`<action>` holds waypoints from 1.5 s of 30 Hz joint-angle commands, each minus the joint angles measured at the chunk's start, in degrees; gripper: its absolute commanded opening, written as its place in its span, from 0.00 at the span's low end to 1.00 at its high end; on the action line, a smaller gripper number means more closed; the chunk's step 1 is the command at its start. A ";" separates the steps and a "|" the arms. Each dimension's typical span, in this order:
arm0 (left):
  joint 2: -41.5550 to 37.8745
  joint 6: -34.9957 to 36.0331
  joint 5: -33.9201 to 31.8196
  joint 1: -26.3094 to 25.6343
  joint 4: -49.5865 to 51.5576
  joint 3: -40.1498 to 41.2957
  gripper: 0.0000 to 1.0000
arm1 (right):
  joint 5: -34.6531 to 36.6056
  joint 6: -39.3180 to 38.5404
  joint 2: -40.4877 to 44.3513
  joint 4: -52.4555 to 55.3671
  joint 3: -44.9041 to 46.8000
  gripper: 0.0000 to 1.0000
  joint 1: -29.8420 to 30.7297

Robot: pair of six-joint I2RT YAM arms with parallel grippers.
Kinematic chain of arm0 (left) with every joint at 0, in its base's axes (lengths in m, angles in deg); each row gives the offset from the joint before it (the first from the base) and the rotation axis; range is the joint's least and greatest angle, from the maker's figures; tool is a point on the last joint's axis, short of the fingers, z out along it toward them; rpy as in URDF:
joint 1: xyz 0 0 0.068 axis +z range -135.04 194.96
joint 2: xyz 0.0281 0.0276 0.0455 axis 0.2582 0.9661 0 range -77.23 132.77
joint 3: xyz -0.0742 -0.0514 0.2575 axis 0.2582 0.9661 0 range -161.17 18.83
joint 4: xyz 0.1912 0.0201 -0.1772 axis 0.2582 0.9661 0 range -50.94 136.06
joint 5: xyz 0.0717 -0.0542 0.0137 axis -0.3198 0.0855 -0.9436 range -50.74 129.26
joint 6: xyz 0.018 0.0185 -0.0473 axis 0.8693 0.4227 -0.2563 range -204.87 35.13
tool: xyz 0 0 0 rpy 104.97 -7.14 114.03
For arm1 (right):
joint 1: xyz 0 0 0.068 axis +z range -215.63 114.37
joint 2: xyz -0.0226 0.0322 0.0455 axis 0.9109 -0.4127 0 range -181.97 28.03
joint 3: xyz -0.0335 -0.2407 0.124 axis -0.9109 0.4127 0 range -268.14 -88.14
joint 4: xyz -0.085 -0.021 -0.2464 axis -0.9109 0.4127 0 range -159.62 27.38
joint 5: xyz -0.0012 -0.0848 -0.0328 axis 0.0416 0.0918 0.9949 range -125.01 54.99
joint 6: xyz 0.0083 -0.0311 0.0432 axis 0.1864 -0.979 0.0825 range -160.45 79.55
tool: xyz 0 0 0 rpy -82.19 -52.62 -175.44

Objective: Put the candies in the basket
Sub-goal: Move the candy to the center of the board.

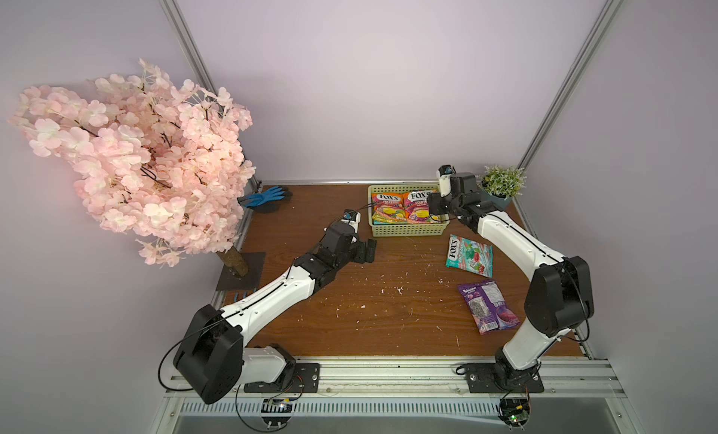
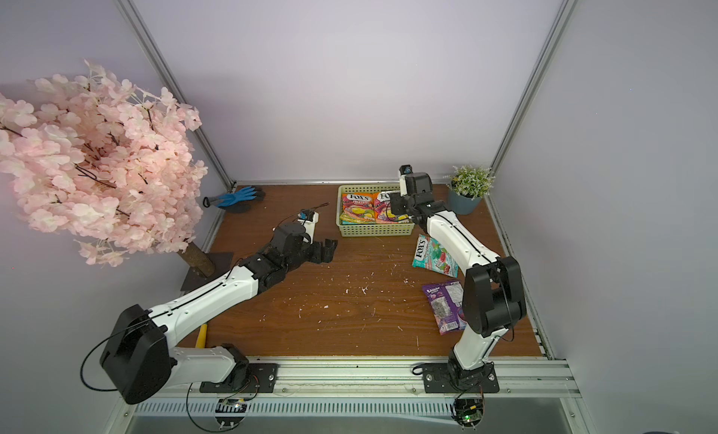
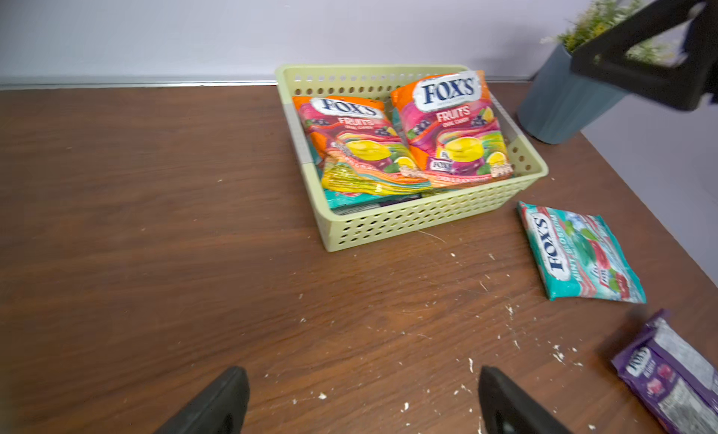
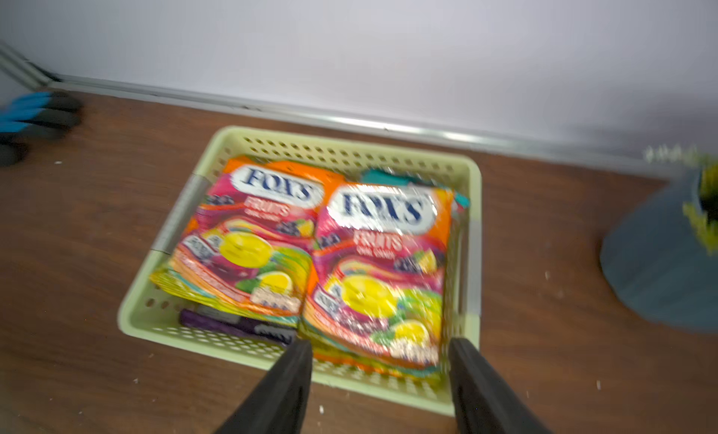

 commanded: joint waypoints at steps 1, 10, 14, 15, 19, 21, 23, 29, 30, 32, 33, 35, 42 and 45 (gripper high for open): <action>2.49 -3.75 9.33 0.48 -4.19 -0.70 0.83 | 0.58 11.96 3.00 6.03 8.46 0.63 -6.67; 8.39 -12.79 8.36 -5.43 -15.42 1.29 0.60 | -4.17 14.87 6.20 -6.03 22.17 0.72 -20.80; 11.46 -20.91 9.24 -7.24 -24.32 4.37 0.54 | -7.51 10.34 -1.30 -4.70 17.42 0.75 -22.87; 12.21 -22.74 9.34 -7.59 -26.16 5.08 0.53 | -8.12 9.36 -3.05 -4.68 16.38 0.75 -23.24; 14.41 -22.71 7.56 -8.86 -27.15 5.19 0.50 | -11.94 6.48 -7.05 -3.88 13.61 0.72 -23.92; 14.87 -22.45 6.74 -9.12 -26.30 5.28 0.48 | -12.79 4.99 -7.86 -2.51 13.05 0.71 -23.62; 15.03 -22.76 6.12 -9.09 -26.74 6.02 0.46 | -11.62 3.77 -7.98 -1.62 13.52 0.70 -23.00; 16.18 -24.05 4.86 -9.17 -28.95 8.87 0.43 | -13.17 3.19 -6.07 -1.78 18.98 0.69 -18.86; 16.33 -24.51 4.95 -9.19 -29.43 9.32 0.43 | -12.94 4.01 -5.62 -1.70 19.98 0.69 -18.05; 16.70 -25.68 5.03 -9.16 -30.45 10.59 0.43 | -13.68 7.69 -4.18 -2.65 22.70 0.67 -16.54; 16.73 -26.26 5.04 -9.14 -30.90 11.17 0.45 | -14.19 9.82 -3.29 -3.63 24.25 0.66 -15.76; 16.97 -27.74 5.17 -9.16 -32.33 12.68 0.50 | -14.26 13.63 -1.03 -5.82 27.62 0.66 -12.32; 19.24 -31.04 7.50 -10.77 -35.12 13.82 0.50 | -15.63 22.97 5.23 -8.86 31.15 0.65 -4.80; 20.96 -31.75 8.55 -11.68 -36.25 12.62 0.50 | -11.22 20.12 7.69 -3.41 28.65 0.68 -4.91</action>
